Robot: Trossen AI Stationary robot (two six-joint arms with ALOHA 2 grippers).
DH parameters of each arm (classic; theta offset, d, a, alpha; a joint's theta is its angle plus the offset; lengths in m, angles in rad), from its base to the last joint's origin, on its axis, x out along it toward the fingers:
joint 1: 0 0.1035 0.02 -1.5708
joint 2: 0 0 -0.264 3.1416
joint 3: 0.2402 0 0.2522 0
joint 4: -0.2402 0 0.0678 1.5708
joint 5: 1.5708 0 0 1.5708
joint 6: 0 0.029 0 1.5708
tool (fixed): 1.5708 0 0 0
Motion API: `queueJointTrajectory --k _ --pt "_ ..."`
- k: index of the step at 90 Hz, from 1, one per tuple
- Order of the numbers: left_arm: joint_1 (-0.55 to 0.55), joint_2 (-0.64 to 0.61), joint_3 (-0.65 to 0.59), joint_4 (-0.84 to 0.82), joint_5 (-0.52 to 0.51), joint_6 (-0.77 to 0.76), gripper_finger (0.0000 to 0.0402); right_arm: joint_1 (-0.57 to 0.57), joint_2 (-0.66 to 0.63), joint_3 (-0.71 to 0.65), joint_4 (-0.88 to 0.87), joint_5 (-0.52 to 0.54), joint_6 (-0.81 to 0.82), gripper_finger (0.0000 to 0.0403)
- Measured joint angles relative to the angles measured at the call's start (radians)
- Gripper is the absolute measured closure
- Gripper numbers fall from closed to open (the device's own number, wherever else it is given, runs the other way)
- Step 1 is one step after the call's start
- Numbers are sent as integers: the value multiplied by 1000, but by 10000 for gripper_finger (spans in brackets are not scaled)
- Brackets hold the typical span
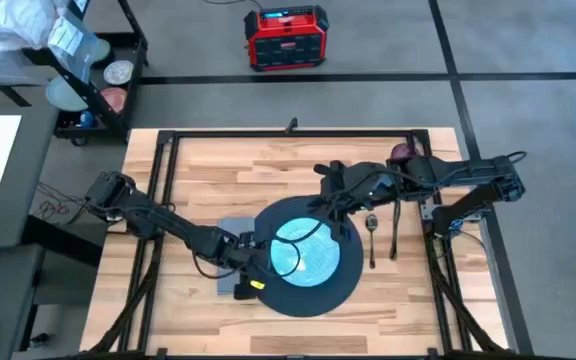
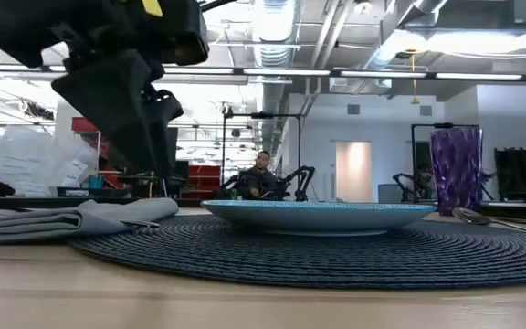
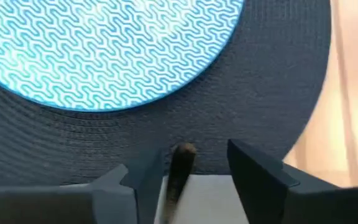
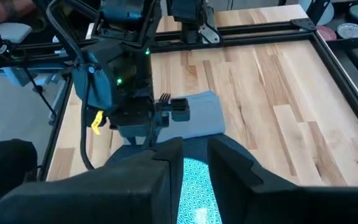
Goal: Set table place
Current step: Adjust the black fork on the gray table napkin
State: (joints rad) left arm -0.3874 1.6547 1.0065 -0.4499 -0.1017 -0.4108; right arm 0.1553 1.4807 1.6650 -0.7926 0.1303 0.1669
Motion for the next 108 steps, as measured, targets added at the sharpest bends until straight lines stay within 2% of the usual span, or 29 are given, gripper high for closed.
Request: queueJointTrajectory --k 21,29,53,82,108 --pt "-50 0 -1 -328 20 -149 239 -4 0 0 -26 0 -3 341" --pt "-70 0 -1 -388 18 -180 245 -7 0 0 -26 0 -3 341" --pt "-85 0 -1 -399 -56 -141 276 -8 0 0 -22 0 -7 341" --pt "-83 0 -19 -398 -61 -125 351 -8 0 0 -23 0 -7 341" --pt "-83 0 -30 -374 -71 -106 351 -8 0 0 -22 1 -7 341"
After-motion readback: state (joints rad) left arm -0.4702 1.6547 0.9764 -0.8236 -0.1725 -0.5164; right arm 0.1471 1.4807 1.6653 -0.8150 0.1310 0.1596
